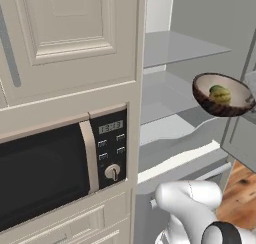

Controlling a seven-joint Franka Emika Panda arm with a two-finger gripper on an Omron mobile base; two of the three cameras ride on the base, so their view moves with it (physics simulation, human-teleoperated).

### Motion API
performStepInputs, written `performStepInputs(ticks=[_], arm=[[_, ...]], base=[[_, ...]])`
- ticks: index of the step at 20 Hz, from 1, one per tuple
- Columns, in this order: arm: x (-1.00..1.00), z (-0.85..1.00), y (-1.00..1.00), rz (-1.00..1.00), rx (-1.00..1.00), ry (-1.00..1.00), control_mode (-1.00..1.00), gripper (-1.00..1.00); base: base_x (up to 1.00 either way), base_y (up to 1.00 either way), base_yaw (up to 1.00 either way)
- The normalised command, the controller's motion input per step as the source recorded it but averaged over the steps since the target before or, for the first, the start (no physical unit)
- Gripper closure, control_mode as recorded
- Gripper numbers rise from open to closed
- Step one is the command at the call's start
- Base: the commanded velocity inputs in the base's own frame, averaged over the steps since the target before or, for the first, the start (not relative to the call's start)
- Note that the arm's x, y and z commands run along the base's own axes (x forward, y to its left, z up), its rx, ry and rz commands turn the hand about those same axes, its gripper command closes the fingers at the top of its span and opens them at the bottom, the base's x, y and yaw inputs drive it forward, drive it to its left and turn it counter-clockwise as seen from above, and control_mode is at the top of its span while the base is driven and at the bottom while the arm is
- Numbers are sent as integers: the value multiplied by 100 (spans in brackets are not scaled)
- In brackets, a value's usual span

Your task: Place the bowl with the avocado and squash on the top shelf of the fridge. Place the bowl with the fishs on the second highest shelf of the fridge.

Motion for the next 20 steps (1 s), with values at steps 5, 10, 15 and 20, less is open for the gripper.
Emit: performStepInputs(ticks=[5, 10, 15, 20], arm=[[10, 66, -5, -14, 23, -5, -100, 100], [30, 23, 2, -8, -4, -30, -100, 100], [96, 8, 0, -14, 0, -11, -100, 100], [100, 13, 0, -5, 0, -1, -100, 100]], base=[[0, 0, 0], [0, 0, 0], [0, 0, 0], [0, 0, 0]])
